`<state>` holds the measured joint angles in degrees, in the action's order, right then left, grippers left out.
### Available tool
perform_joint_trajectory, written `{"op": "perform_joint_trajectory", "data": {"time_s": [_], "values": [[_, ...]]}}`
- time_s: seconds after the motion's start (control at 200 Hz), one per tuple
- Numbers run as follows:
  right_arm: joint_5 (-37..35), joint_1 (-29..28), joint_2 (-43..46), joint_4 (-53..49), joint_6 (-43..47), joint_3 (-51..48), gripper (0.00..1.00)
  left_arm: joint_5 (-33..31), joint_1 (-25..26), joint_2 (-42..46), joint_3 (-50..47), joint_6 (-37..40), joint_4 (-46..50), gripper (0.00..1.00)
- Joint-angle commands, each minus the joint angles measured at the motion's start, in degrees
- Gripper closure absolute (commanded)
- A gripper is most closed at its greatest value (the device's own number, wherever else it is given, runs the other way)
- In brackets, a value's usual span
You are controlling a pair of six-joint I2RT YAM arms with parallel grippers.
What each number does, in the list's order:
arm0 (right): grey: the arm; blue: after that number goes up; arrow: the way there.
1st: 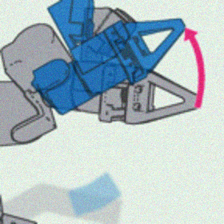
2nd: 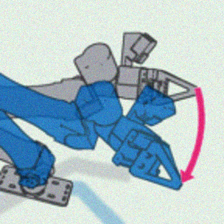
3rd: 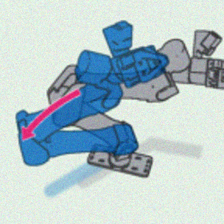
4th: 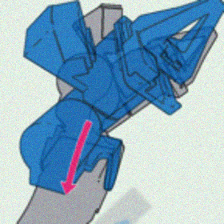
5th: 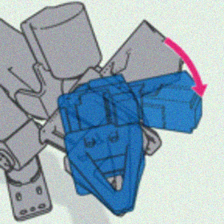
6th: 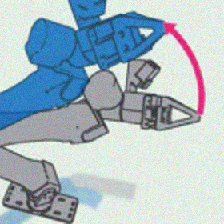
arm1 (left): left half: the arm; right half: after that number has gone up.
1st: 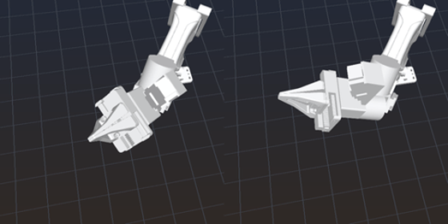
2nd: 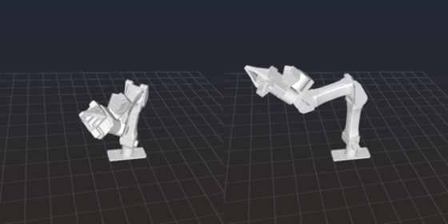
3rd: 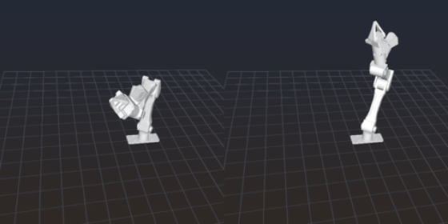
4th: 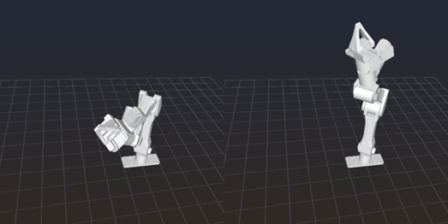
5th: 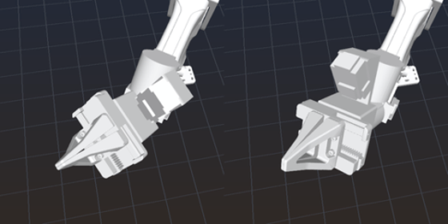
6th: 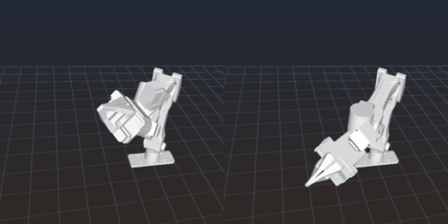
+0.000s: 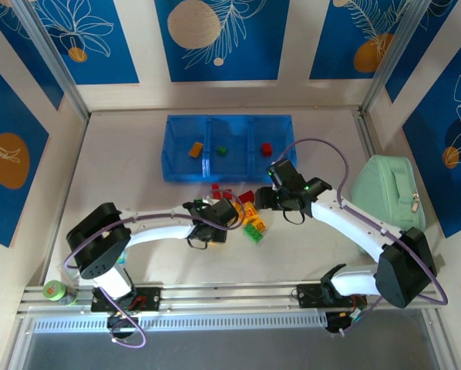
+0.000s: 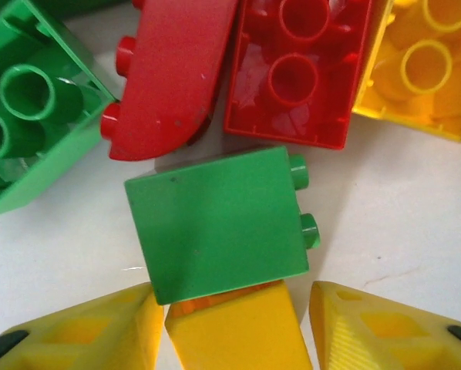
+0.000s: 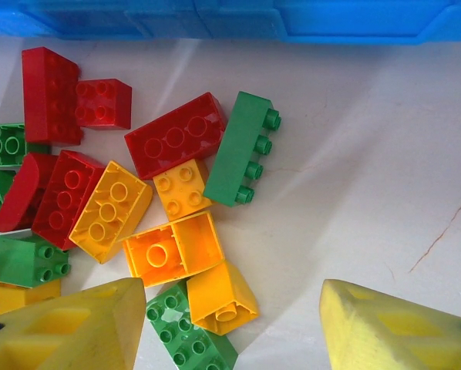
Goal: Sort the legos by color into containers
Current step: Pick up the lego from the middle-left of the table.
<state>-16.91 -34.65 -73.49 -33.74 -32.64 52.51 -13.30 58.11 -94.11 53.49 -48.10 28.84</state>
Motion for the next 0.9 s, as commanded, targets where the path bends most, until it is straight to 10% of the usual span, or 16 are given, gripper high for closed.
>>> {"op": "perform_joint_trajectory", "data": {"time_s": [0.0, 0.475, 0.896], "values": [[0.1, 0.0, 2.0, 0.7, -0.9, -1.2, 0.38, 0.6, 1.0, -0.7, -0.4, -0.8, 0.0, 0.56], [0.1, 0.6, 2.1, 1.2, -0.9, -1.2, 0.39, -4.0, 1.2, 9.5, 2.7, 2.7, 6.3, 0.73], [0.5, 0.6, 4.6, 0.2, -1.8, -2.4, 0.4, 1.4, -22.5, 10.1, 15.1, 16.7, 2.9, 0.73]]}}
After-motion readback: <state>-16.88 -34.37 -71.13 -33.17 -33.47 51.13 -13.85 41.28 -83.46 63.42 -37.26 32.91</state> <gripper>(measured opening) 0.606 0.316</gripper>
